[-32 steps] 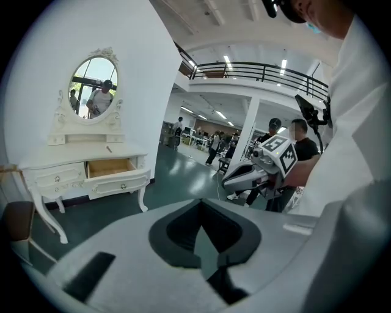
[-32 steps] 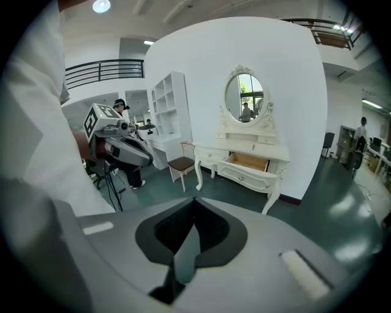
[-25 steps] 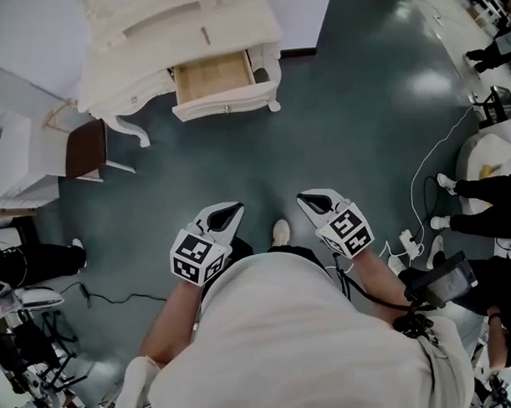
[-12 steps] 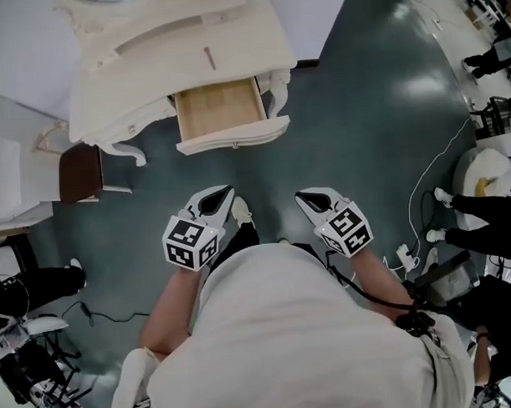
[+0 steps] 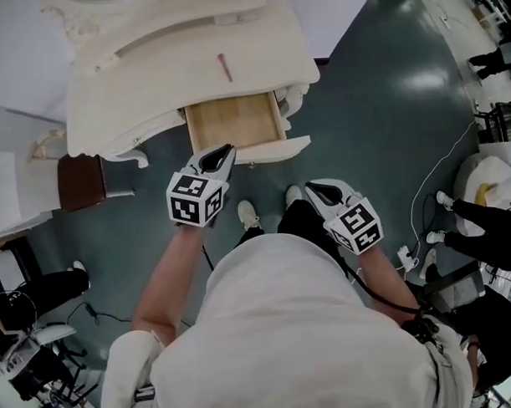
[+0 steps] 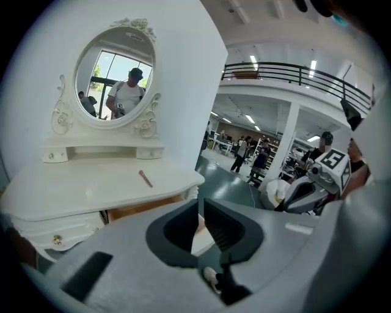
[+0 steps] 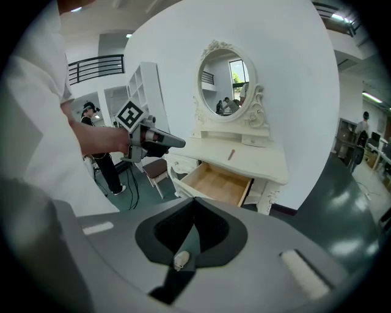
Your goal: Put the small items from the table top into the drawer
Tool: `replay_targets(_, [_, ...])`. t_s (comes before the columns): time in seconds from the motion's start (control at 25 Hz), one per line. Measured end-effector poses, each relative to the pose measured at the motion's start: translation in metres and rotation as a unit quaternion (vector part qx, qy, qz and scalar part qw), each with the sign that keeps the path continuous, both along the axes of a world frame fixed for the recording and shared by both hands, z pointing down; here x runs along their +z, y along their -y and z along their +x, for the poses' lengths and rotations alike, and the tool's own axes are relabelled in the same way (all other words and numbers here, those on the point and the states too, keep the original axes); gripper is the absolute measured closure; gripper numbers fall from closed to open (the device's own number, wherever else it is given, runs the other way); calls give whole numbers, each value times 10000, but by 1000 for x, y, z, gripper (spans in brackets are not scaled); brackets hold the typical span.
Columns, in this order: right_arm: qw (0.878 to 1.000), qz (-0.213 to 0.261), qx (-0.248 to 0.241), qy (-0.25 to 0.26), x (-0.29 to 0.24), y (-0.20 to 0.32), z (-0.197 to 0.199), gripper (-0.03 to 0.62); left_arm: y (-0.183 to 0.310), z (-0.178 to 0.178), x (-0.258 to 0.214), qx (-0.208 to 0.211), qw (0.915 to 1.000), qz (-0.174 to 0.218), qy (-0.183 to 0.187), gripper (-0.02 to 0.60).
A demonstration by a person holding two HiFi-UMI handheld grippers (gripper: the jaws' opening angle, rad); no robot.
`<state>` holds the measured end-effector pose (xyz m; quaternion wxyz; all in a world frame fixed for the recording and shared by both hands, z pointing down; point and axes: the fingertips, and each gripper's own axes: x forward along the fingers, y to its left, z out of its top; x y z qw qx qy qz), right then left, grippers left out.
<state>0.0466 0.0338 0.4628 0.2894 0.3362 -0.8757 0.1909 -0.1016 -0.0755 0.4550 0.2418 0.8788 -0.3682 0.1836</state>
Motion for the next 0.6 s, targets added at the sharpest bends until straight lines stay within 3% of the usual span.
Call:
replay_targets(0.28, [9996,-158,-224,30,10,88,22,592,126,-7,33,-771,9963,-365,114,512])
replay_targets(0.6, [9985,-250,-491,48,14,187,82,592,242,7,75,-1552,9834,-796,510,502])
